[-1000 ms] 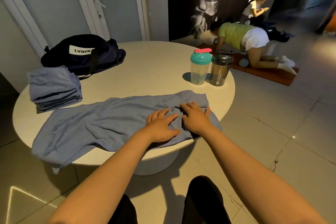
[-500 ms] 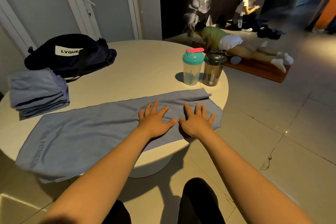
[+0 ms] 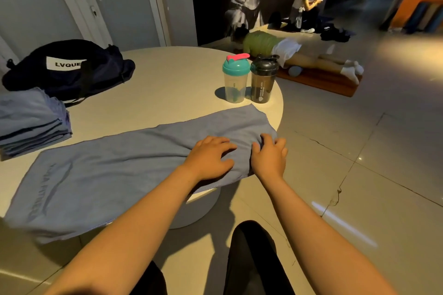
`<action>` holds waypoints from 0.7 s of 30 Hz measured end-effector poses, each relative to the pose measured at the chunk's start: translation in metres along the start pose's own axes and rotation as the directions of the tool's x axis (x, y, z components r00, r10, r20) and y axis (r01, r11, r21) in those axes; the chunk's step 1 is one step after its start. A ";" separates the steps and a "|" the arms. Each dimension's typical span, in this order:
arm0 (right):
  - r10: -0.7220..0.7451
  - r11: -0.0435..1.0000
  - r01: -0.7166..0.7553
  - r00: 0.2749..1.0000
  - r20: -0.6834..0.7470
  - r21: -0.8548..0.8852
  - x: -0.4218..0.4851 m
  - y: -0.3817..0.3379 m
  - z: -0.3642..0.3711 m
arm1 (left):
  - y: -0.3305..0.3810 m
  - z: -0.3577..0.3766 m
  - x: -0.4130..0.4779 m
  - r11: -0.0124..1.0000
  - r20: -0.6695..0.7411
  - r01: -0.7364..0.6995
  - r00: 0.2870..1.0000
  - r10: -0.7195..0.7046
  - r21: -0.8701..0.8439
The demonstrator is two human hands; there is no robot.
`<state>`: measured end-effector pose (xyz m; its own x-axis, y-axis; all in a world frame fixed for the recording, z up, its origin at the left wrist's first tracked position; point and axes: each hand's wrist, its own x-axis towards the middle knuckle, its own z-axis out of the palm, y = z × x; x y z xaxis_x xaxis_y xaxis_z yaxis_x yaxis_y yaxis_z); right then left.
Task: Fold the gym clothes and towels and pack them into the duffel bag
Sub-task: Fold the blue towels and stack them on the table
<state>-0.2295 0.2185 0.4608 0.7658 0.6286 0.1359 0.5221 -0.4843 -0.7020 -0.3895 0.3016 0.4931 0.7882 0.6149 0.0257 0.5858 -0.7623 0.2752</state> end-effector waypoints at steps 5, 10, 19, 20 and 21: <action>-0.161 0.944 0.185 0.981 -0.110 0.273 0.002 -0.013 -0.010 | 0.029 0.018 0.014 0.983 0.126 0.067 0.988 -0.090 0.172; -0.404 0.888 0.420 0.907 -0.120 0.185 0.006 -0.033 -0.023 | 0.045 0.024 0.024 0.963 0.036 -0.022 0.999 0.033 -0.269; -0.511 0.847 0.430 0.822 0.254 0.312 -0.017 -0.096 -0.017 | 0.000 -0.019 -0.017 0.051 -0.026 0.003 0.835 -0.550 -0.999; -0.581 0.804 0.446 0.728 0.364 0.392 -0.026 -0.110 -0.016 | -0.009 -0.027 -0.023 -0.038 -0.019 -0.049 0.826 -0.564 -0.998; -0.631 0.770 0.425 0.617 0.470 0.476 -0.035 -0.122 -0.012 | -0.019 -0.035 -0.031 -0.087 -0.033 -0.103 0.811 -0.584 -0.991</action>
<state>-0.3159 0.2485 0.5502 -0.0334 0.9796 0.1984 0.5490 0.1838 -0.8154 -0.4318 0.3039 0.5211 0.2911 0.9505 -0.1084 -0.3188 0.2032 0.9258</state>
